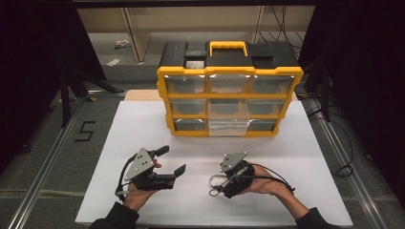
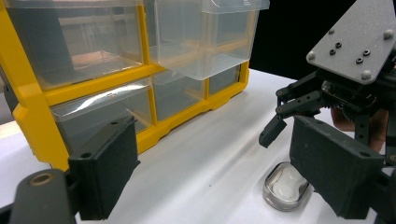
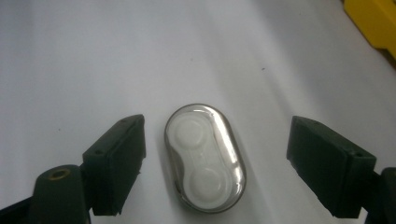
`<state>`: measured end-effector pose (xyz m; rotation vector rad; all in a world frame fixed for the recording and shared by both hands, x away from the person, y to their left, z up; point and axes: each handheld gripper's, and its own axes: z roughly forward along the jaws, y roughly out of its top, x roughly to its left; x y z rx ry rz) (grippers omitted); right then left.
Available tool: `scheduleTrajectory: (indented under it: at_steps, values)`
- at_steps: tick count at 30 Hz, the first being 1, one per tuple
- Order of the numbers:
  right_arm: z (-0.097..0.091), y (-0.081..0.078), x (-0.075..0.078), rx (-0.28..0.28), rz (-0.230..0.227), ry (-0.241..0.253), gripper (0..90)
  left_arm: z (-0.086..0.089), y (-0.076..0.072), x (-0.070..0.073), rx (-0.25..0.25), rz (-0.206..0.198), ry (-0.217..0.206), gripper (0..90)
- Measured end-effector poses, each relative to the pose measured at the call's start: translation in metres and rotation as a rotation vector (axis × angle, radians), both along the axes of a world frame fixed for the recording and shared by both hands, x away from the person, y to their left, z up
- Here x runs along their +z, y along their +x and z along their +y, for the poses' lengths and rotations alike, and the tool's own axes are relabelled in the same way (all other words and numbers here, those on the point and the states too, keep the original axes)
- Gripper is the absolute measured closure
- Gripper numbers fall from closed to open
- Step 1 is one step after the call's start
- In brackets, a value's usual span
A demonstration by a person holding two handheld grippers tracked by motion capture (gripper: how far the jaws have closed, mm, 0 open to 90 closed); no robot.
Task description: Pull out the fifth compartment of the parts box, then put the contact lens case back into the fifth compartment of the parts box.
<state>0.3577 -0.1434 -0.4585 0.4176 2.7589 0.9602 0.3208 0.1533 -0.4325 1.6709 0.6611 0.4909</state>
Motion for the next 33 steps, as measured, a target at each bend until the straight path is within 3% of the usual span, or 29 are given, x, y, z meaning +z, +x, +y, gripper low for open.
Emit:
scheduleTrajectory:
  at_steps: [9, 23, 33]
  values:
    - [0.002, -0.001, -0.006, -0.006, 0.038, -0.053, 21.7, -0.001, 0.0, 0.0, -0.001, 0.005, 0.0, 14.9]
    - [0.005, 0.001, -0.01, 0.004, 0.052, -0.105, 26.3, 0.0, 0.0, 0.0, -0.001, 0.005, 0.006, 15.0]
    - [0.005, 0.003, -0.015, 0.015, 0.07, -0.135, 36.4, -0.001, -0.001, 0.0, -0.008, -0.003, 0.009, 15.0]
